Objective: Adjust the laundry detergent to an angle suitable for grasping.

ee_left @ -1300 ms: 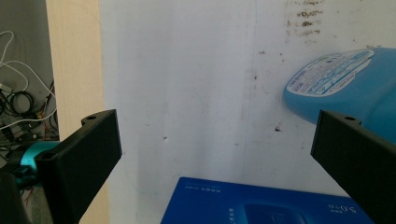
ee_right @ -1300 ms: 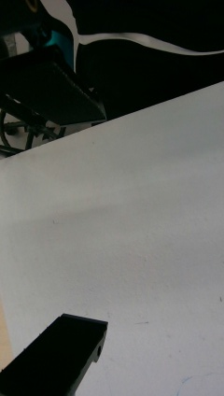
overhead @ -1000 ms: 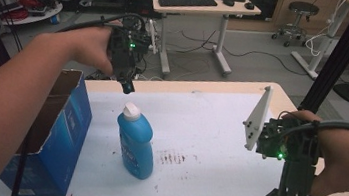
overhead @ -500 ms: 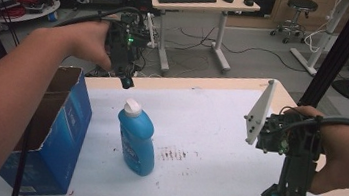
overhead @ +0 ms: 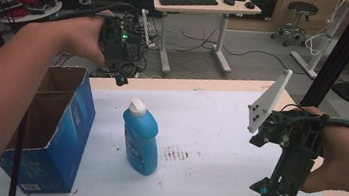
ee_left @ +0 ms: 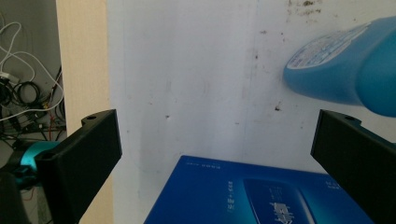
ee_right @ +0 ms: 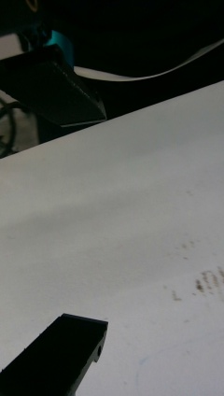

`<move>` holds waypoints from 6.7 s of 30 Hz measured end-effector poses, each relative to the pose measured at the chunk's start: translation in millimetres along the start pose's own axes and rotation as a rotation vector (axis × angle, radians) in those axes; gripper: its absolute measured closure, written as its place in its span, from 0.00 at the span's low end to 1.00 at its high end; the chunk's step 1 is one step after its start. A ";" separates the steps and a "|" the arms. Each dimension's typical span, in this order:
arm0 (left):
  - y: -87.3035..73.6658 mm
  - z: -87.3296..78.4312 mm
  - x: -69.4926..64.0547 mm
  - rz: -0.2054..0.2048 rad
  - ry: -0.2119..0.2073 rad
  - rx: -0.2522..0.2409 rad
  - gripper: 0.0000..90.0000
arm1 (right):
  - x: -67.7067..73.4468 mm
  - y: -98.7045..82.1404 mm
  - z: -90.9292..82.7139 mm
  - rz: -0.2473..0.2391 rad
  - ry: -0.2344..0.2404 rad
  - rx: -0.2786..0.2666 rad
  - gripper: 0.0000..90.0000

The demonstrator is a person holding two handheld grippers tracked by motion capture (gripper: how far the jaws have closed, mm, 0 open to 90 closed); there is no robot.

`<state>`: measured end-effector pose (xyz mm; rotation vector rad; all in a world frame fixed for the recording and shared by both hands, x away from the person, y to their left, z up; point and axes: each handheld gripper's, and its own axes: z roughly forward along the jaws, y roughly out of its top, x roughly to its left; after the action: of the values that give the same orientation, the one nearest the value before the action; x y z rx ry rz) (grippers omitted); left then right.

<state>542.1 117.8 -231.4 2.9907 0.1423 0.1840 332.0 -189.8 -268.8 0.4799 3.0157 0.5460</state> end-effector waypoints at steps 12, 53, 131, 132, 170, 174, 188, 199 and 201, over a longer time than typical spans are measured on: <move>-11.0 -8.7 -4.3 -0.007 0.011 0.009 0.02 | 11.1 17.5 17.8 0.164 -0.081 -0.389 0.02; -13.2 -16.3 -9.6 -0.015 -0.007 -0.013 0.02 | 14.0 85.1 125.8 0.299 -0.220 -0.696 0.02; -16.3 -10.8 -5.5 -0.024 -0.002 0.012 0.02 | 4.7 125.3 161.7 0.283 -0.329 -0.777 0.41; -16.3 -10.8 -5.5 -0.024 -0.002 0.012 0.02 | 4.7 125.3 161.7 0.283 -0.329 -0.777 0.41; -17.3 -11.5 -7.0 -0.029 -0.002 0.011 0.02 | 4.6 119.5 149.5 0.267 -0.312 -0.795 0.49; -15.7 -13.4 -9.3 -0.019 -0.004 0.007 0.02 | 1.6 115.5 144.3 0.257 -0.291 -0.798 0.49; -13.3 -28.1 -33.8 0.010 -0.008 0.037 0.02 | -10.8 96.0 121.6 0.040 -0.137 -0.758 0.49; -9.3 -35.4 -53.8 0.042 -0.021 0.043 0.02 | -10.8 80.0 108.8 -0.147 0.055 -0.769 0.49; -9.1 -35.4 -55.1 0.042 -0.023 0.046 0.02 | -8.8 76.3 106.7 -0.182 0.083 -0.766 0.49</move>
<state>482.3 125.9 -204.3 3.0418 0.0831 0.1535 372.7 -88.8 -342.3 0.1283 2.5724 1.6098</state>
